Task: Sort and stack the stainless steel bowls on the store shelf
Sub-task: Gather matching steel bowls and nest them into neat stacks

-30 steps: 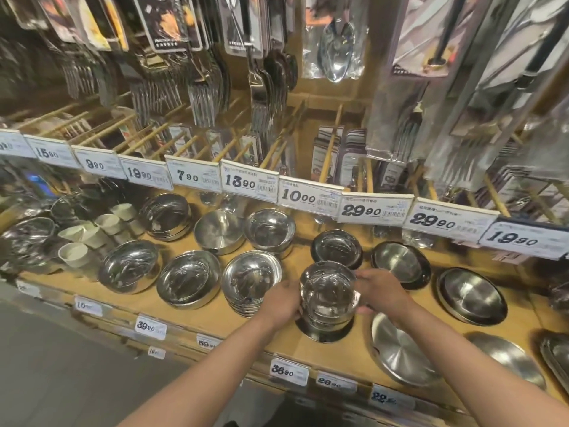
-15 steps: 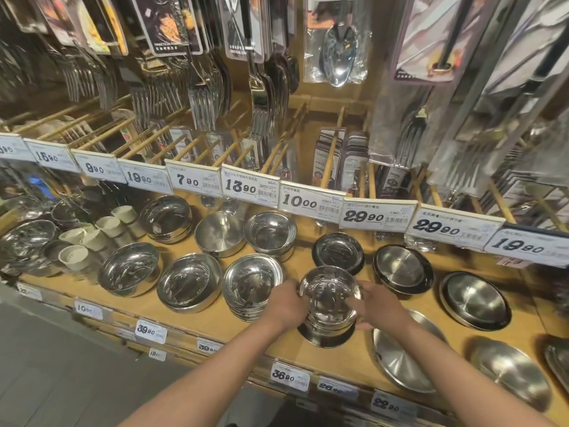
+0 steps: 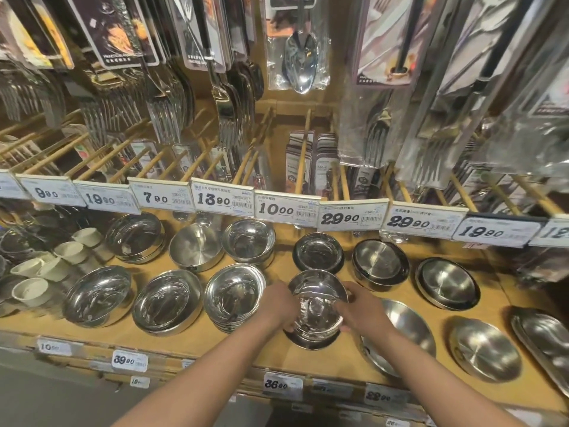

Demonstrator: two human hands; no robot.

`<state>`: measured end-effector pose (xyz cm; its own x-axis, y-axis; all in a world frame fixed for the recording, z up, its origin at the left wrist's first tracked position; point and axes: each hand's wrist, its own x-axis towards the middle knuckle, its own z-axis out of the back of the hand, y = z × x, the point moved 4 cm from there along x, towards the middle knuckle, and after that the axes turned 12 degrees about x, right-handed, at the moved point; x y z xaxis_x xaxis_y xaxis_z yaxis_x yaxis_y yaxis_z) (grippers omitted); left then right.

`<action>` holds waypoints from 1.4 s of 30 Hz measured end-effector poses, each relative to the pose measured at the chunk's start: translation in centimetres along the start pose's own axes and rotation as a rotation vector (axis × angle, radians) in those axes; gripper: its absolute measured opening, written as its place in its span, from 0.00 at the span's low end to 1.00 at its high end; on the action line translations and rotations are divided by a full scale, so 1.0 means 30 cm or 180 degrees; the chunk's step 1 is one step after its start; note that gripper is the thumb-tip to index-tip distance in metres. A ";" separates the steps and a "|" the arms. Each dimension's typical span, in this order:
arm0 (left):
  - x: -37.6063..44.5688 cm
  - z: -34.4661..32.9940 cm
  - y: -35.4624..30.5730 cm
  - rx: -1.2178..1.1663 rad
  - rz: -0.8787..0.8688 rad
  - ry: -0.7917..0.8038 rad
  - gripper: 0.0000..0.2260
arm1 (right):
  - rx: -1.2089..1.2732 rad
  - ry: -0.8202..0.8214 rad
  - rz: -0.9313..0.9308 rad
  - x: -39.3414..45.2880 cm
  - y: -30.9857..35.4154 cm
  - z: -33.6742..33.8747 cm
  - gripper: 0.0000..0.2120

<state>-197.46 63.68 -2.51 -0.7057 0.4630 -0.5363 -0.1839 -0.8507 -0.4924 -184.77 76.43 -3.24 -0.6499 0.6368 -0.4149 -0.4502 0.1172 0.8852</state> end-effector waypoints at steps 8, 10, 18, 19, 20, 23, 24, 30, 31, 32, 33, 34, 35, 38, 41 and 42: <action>-0.021 0.136 0.028 -0.0811 0.0003 0.0143 0.06 | 0.1373 0.0275 -0.0393 0.007 0.076 0.023 0.16; -0.035 0.175 0.046 -0.1041 0.0024 0.0125 0.09 | 0.1484 0.0321 -0.0591 0.016 0.074 0.027 0.17; -0.063 0.280 0.172 -0.1673 0.0220 -0.0094 0.10 | -0.1924 -0.0128 -0.0314 0.046 -0.085 -0.045 0.16; -0.069 0.288 0.186 -0.1709 0.0221 -0.0107 0.11 | -0.1974 -0.0200 -0.0327 0.047 -0.097 -0.057 0.17; -0.073 0.293 0.199 -0.1731 0.0213 -0.0130 0.12 | -0.1996 -0.0273 -0.0307 0.047 -0.103 -0.067 0.17; -0.092 0.301 0.228 -0.1730 0.0205 -0.0192 0.14 | -0.2040 -0.0398 -0.0259 0.048 -0.106 -0.081 0.18; -0.098 0.300 0.234 -0.1733 0.0209 -0.0212 0.15 | -0.2064 -0.0426 -0.0242 0.051 -0.106 -0.080 0.17; -0.113 0.282 0.262 -0.1610 0.0275 -0.0325 0.11 | -0.2181 -0.0457 0.0031 0.057 -0.057 -0.084 0.04; -0.112 0.276 0.260 -0.1608 0.0239 -0.0333 0.10 | -0.2264 -0.0446 0.0088 0.056 -0.037 -0.082 0.04; -0.112 0.270 0.256 -0.1615 0.0204 -0.0344 0.10 | -0.2338 -0.0431 0.0151 0.057 -0.017 -0.079 0.04; -0.111 0.263 0.250 -0.1613 0.0186 -0.0355 0.11 | -0.2371 -0.0433 0.0194 0.059 0.003 -0.071 0.05; -0.112 0.254 0.243 -0.1596 0.0194 -0.0361 0.12 | -0.2324 -0.0464 0.0232 0.059 0.021 -0.056 0.07; -0.112 0.244 0.236 -0.1570 0.0203 -0.0356 0.13 | -0.2204 -0.0523 0.0242 0.057 0.037 -0.032 0.08; -0.102 0.201 0.204 -0.1427 0.0207 -0.0325 0.10 | -0.1534 -0.0765 0.0232 0.039 0.063 0.096 0.13; -0.086 0.136 0.156 -0.1306 0.0216 -0.0212 0.10 | -0.0741 -0.1057 0.0205 -0.016 0.073 0.263 0.12; -0.079 0.109 0.139 -0.1239 0.0221 -0.0156 0.10 | -0.0603 -0.1156 0.0198 -0.039 0.071 0.314 0.10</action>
<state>-198.80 58.22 -1.06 -0.7409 0.3873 -0.5487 0.1317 -0.7173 -0.6842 -179.20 83.11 1.11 -0.4364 0.8698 -0.2304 -0.5436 -0.0508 0.8378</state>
